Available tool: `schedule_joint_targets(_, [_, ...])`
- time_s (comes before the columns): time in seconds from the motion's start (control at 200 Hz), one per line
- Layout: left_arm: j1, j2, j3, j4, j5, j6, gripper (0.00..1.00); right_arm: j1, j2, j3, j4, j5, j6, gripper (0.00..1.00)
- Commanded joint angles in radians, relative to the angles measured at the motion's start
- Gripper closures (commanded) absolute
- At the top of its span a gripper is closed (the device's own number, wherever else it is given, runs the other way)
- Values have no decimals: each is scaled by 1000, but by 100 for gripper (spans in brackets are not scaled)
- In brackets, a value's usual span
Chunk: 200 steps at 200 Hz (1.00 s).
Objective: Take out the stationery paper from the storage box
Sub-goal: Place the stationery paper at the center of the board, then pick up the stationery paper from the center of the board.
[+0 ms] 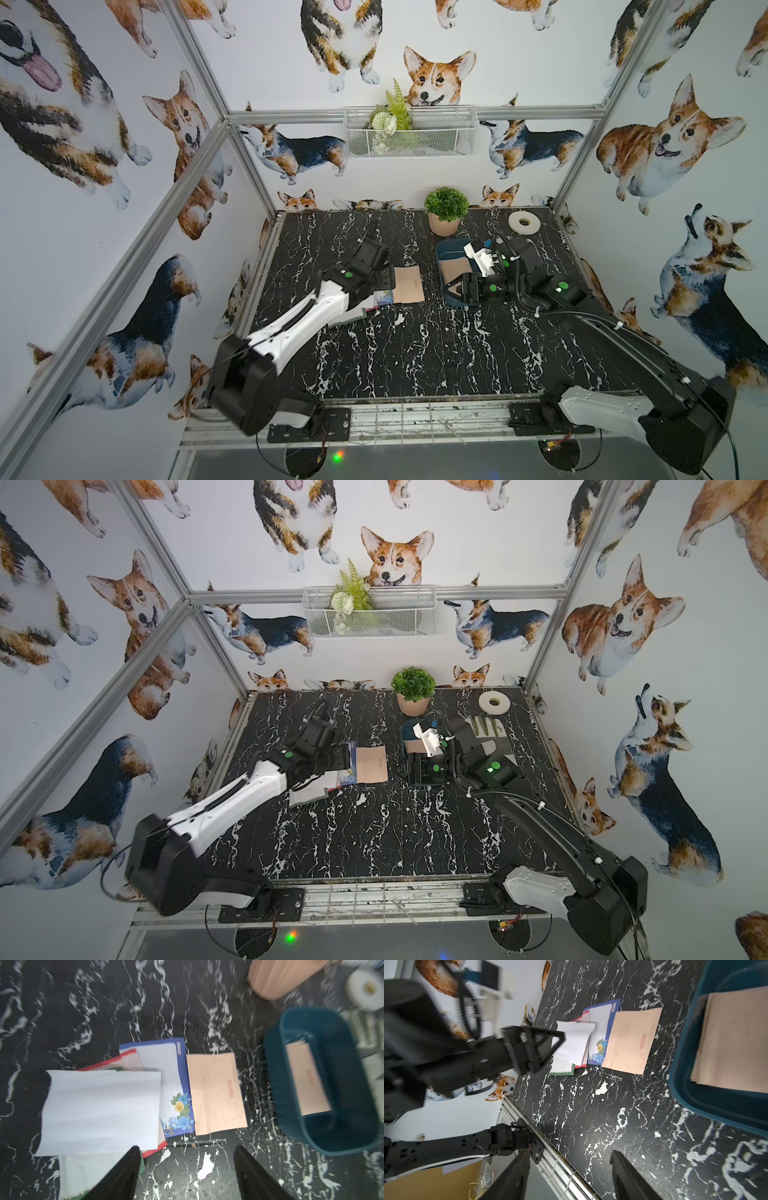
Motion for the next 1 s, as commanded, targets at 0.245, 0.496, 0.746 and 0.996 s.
schedule_joint_targets(0.245, [32, -608, -202, 21, 55, -98, 16, 45, 381, 100, 455, -192, 177, 33])
schedule_joint_targets(0.496, [31, -773, -179, -131, 17, -100, 16, 89, 695, 276, 508, -131, 224, 41])
schedule_joint_targets(0.746, [31, -867, -179, -188, 46, -133, 16, 128, 930, 544, 318, -24, 127, 42])
schedule_joint_targets(0.996, [32, -909, -179, -233, 45, -138, 16, 151, 1059, 655, 237, 16, 115, 44])
